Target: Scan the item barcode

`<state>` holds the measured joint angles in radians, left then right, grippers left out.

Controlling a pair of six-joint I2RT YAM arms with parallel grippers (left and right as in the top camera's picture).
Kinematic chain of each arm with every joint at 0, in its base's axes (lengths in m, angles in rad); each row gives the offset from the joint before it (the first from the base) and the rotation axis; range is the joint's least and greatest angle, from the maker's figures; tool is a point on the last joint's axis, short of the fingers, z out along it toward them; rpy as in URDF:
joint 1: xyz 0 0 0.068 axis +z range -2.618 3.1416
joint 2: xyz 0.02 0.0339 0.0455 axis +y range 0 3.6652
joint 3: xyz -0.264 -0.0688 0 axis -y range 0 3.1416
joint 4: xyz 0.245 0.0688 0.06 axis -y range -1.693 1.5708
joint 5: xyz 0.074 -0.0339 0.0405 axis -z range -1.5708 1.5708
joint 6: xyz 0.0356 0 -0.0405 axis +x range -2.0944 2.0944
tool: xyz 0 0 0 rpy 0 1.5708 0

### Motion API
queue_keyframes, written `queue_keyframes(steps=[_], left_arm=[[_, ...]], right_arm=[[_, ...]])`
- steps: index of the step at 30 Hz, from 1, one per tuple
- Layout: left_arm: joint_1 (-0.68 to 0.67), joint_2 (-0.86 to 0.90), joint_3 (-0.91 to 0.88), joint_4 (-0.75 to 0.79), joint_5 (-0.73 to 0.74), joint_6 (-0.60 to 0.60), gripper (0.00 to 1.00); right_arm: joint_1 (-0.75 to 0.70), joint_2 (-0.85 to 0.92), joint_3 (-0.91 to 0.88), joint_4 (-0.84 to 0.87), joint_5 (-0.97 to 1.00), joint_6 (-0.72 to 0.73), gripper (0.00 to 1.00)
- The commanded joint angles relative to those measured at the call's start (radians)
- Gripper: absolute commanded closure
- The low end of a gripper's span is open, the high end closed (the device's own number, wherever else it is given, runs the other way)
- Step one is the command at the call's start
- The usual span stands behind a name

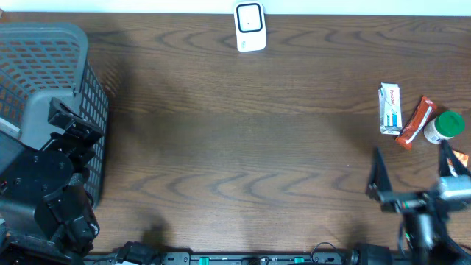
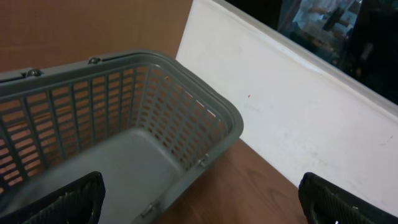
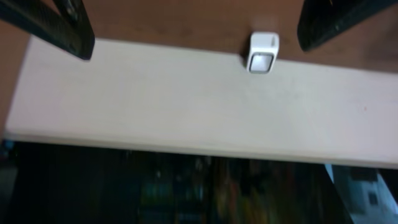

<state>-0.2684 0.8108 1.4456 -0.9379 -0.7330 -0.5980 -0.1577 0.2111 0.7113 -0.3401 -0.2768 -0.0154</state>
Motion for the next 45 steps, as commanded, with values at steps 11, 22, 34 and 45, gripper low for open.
queue_keyframes(steps=[11, 22, 34, 45], left_arm=[[0.006, 0.000, -0.003, -0.001, -0.012, 0.013, 0.00], [0.006, 0.000, -0.003, -0.001, -0.012, 0.013, 0.00], [0.006, 0.000, -0.003, -0.001, -0.012, 0.013, 0.00], [0.006, 0.000, -0.003, -0.001, -0.012, 0.013, 0.00]], right_arm=[[0.031, -0.206, -0.561, 0.305, 0.045, 0.030, 0.01], [0.034, -0.206, -0.706, 0.284, 0.062, 0.068, 0.01], [0.034, -0.206, -0.706, 0.284, 0.063, 0.067, 0.01], [0.034, -0.206, -0.706, 0.284, 0.063, 0.067, 0.01]])
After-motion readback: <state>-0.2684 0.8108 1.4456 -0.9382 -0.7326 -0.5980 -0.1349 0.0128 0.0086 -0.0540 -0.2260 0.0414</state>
